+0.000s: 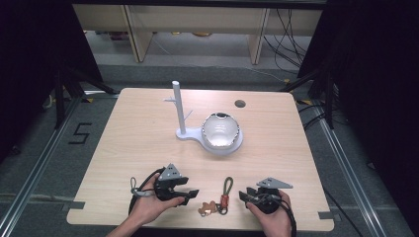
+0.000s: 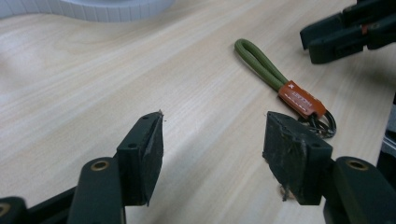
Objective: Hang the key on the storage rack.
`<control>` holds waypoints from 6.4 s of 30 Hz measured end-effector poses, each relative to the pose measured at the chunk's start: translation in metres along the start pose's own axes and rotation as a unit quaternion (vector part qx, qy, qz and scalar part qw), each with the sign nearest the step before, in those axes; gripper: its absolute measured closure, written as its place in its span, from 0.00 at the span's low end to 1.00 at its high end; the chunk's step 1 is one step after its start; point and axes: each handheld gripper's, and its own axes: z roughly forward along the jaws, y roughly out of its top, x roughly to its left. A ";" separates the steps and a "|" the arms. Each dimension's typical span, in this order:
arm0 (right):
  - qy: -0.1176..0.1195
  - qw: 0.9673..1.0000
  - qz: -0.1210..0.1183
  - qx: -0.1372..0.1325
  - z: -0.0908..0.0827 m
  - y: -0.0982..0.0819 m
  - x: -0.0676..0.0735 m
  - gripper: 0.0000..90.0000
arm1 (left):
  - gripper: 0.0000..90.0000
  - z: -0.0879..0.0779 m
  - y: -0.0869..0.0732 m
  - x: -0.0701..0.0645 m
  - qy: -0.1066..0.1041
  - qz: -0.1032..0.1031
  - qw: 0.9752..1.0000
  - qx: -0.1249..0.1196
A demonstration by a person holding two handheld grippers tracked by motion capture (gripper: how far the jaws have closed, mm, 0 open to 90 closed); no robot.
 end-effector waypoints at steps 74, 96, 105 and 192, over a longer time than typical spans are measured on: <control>-0.015 1.000 0.020 -0.010 -0.019 -0.002 -0.022 0.60 | 0.82 0.086 0.063 -0.067 -0.019 0.064 0.955 0.289; -0.028 0.996 0.063 -0.050 -0.022 -0.004 -0.029 0.60 | 0.84 0.061 0.041 -0.056 -0.050 0.104 0.979 0.167; -0.032 0.995 0.069 -0.059 -0.022 -0.008 -0.033 0.59 | 0.84 0.045 0.027 -0.040 -0.056 0.080 0.994 0.055; -0.039 0.991 0.020 -0.126 -0.027 -0.009 -0.034 0.57 | 0.84 -0.097 0.013 0.030 0.110 0.005 0.969 -0.223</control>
